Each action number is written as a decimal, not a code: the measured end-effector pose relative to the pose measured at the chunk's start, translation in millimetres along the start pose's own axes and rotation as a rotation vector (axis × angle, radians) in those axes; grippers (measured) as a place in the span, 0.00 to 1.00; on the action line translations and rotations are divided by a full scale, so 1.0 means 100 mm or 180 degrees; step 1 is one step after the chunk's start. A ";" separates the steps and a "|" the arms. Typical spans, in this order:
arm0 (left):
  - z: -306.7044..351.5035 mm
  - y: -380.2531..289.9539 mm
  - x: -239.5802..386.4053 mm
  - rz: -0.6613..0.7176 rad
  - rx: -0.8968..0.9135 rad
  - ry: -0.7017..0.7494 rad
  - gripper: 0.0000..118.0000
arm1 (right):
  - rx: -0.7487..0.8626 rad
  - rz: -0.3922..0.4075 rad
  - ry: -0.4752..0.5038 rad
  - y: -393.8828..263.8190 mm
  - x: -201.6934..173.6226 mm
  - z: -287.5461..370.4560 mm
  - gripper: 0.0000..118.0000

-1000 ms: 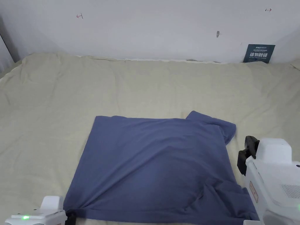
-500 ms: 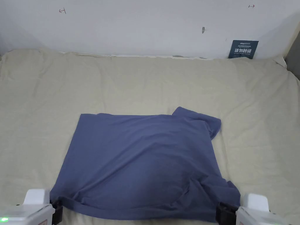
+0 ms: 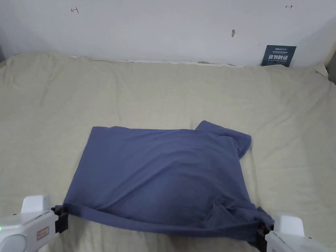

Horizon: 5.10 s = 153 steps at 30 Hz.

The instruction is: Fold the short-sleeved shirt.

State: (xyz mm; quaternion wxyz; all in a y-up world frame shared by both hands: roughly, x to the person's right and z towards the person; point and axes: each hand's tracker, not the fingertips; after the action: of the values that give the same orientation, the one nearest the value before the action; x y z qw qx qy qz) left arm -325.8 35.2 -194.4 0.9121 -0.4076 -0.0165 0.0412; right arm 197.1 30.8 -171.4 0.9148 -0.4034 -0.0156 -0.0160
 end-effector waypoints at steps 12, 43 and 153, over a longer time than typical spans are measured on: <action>-0.65 1.07 0.06 -0.0011 0.0137 0.0068 0.04 | 0.0364 0.0106 -0.0108 1.16 -0.09 -0.54 0.06; -0.15 1.50 0.51 -0.0165 0.1205 0.0178 0.96 | 0.1088 -0.0105 -0.0185 1.51 -0.24 -0.19 0.86; 0.92 0.83 0.61 -0.0027 0.1478 0.0072 0.97 | 0.1371 -0.0109 0.0009 0.94 -0.21 1.02 0.90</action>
State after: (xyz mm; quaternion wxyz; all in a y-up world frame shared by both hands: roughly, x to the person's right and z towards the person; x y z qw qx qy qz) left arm -276.5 164.3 -195.3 0.9817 -0.1872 0.0019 0.0354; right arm 178.9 169.4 -173.1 0.9794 -0.1982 -0.0242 -0.0285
